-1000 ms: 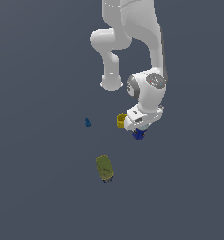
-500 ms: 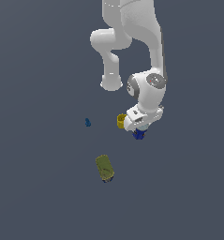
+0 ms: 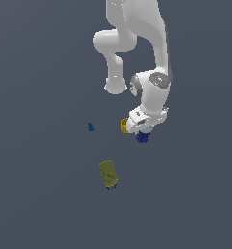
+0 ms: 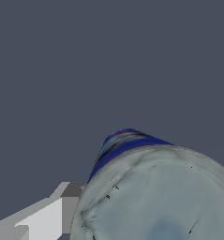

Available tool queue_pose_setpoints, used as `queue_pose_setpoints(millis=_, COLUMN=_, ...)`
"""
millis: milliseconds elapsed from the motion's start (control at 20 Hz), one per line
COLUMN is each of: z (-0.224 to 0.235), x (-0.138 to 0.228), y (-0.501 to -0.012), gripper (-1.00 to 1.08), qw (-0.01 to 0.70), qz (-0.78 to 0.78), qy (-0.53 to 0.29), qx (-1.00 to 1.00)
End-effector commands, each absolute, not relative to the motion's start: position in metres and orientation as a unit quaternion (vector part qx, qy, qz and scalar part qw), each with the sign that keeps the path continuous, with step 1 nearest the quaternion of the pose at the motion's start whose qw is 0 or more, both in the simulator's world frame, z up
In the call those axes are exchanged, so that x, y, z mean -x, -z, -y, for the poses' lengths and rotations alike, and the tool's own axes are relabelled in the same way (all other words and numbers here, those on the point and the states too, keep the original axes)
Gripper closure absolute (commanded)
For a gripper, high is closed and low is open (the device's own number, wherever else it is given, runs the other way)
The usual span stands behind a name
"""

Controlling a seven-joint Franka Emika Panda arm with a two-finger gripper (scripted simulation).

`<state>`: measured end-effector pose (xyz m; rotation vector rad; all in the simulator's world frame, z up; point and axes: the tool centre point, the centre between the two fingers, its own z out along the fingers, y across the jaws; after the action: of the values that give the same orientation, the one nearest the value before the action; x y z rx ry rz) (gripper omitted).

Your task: Pick up a designated object from a clutter of objects.

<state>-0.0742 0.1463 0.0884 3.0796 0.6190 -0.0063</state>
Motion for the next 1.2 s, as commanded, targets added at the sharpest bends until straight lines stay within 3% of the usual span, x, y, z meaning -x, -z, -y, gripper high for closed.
queue_pose_setpoints(millis=0, z=-0.140, x=0.074, y=-0.099, gripper=1.08, qw=0.000, qz=-0.197, qy=0.000, qx=-0.980)
queue_pose_setpoints(millis=450, z=-0.104, x=0.082, y=-0.155, gripper=1.08, qw=-0.001, qz=-0.197, qy=0.000, qx=-0.980)
queue_pose_setpoints(millis=1150, z=-0.022, x=0.097, y=-0.282, gripper=1.08, qw=-0.003, qz=-0.197, qy=0.000, qx=-0.980)
